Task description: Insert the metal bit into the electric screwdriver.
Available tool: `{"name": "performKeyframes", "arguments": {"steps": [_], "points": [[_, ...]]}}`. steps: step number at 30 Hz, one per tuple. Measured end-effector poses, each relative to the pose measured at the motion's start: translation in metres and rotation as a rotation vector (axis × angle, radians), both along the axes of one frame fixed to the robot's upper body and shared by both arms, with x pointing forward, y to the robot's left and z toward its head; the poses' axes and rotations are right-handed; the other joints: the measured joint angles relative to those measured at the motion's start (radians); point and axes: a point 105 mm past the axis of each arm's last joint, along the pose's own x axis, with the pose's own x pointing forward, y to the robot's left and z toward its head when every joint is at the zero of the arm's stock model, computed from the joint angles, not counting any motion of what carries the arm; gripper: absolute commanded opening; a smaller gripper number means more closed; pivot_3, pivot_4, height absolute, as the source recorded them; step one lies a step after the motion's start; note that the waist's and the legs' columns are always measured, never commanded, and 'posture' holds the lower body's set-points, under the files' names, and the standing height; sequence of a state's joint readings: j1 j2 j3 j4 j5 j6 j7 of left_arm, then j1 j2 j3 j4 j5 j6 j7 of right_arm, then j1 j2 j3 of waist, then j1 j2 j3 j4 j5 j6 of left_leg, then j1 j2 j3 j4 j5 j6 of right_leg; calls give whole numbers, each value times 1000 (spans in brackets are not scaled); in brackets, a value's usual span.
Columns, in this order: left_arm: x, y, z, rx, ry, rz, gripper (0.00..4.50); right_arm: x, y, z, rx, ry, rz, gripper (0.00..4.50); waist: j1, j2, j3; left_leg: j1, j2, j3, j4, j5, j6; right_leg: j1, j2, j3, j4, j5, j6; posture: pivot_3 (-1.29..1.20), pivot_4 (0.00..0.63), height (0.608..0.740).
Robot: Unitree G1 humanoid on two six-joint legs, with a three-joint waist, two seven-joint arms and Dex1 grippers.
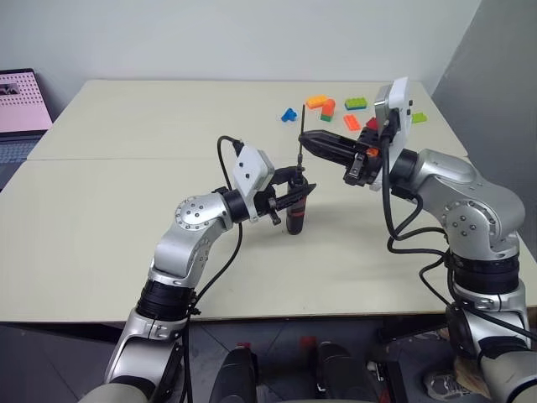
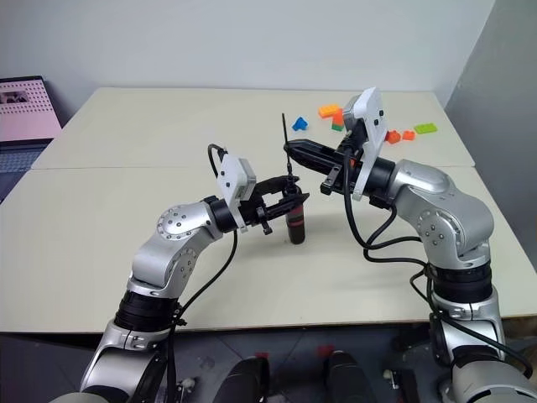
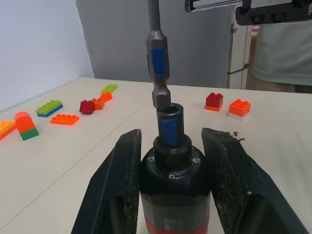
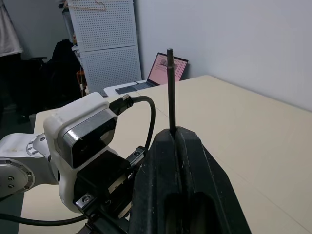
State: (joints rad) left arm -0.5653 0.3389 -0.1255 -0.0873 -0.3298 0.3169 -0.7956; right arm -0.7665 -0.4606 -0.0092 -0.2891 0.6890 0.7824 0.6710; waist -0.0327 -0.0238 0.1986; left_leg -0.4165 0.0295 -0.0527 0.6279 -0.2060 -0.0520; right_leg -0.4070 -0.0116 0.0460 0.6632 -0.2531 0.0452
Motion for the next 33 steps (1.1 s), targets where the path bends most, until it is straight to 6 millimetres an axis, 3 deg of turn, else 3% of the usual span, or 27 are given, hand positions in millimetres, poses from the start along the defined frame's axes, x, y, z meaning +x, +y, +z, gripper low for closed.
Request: {"name": "performKeyframes", "arguments": {"steps": [33], "points": [[0,0,0,1,0,0,1584,-2,2,2,22,7,15,0,0,0,0,0,0,0,0,0,0,0,0,0,0,0,0,0,150,740]]}}
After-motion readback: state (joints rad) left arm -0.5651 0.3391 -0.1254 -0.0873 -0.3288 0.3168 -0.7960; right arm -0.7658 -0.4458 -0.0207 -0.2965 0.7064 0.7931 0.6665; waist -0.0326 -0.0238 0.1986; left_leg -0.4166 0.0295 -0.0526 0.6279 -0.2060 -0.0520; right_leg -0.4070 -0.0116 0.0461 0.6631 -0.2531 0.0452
